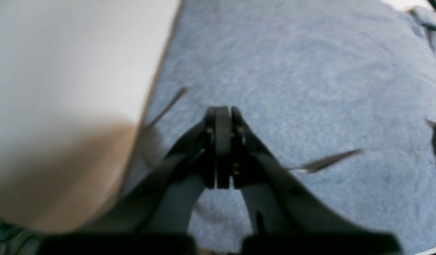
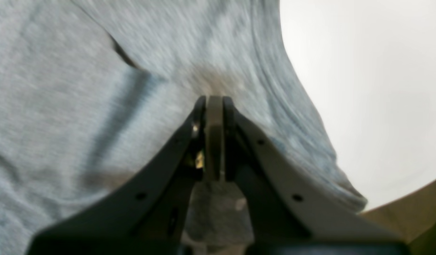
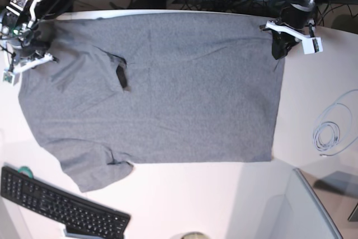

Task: Layout the t-shirt on the table in an organized manner, then fold the t-shirt properly
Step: 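Grasp the shirt corners again with both grippers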

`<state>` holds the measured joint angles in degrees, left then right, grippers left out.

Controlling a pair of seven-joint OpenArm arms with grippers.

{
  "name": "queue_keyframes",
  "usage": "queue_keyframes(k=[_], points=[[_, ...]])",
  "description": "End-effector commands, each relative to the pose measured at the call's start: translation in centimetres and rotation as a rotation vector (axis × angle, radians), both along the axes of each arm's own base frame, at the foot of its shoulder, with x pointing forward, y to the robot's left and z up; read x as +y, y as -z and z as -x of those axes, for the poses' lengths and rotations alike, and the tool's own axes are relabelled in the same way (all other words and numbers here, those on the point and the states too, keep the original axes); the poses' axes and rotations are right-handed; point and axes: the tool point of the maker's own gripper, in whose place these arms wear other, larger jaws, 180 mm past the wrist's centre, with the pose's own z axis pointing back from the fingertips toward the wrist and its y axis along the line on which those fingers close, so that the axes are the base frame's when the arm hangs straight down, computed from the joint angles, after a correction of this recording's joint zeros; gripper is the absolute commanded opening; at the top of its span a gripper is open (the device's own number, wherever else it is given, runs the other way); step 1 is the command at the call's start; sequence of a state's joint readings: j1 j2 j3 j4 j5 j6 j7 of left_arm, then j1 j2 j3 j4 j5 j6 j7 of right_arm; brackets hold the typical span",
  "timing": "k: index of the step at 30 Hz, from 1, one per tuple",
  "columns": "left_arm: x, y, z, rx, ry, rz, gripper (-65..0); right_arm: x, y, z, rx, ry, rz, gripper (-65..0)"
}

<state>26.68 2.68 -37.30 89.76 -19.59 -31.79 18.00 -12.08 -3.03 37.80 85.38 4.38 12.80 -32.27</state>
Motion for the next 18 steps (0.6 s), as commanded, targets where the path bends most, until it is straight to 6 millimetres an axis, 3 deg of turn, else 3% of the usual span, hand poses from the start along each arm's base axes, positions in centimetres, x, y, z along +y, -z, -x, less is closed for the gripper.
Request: queue_keyframes(k=[1,9,14,18], points=[[0.7,0.1,0.3,0.006,-0.002,-0.02,-65.0,-1.1,-0.4,-0.1,-0.019,0.015,0.016,-64.1],[1.2,4.3,1.3,0.131,0.015,-0.04,-65.0,-4.0,2.2,3.8,0.072,0.104,-0.004,-64.2],[2.3,4.7,0.9,0.103,-0.002,-0.047,-65.0,-5.5,1.9,4.1,0.084,0.087,0.02,-64.2],[2.7,3.7,0.3,0.075,0.004,-0.065,-65.0,-5.5,1.6,3.9,0.078,0.079,0.026,-64.2]])
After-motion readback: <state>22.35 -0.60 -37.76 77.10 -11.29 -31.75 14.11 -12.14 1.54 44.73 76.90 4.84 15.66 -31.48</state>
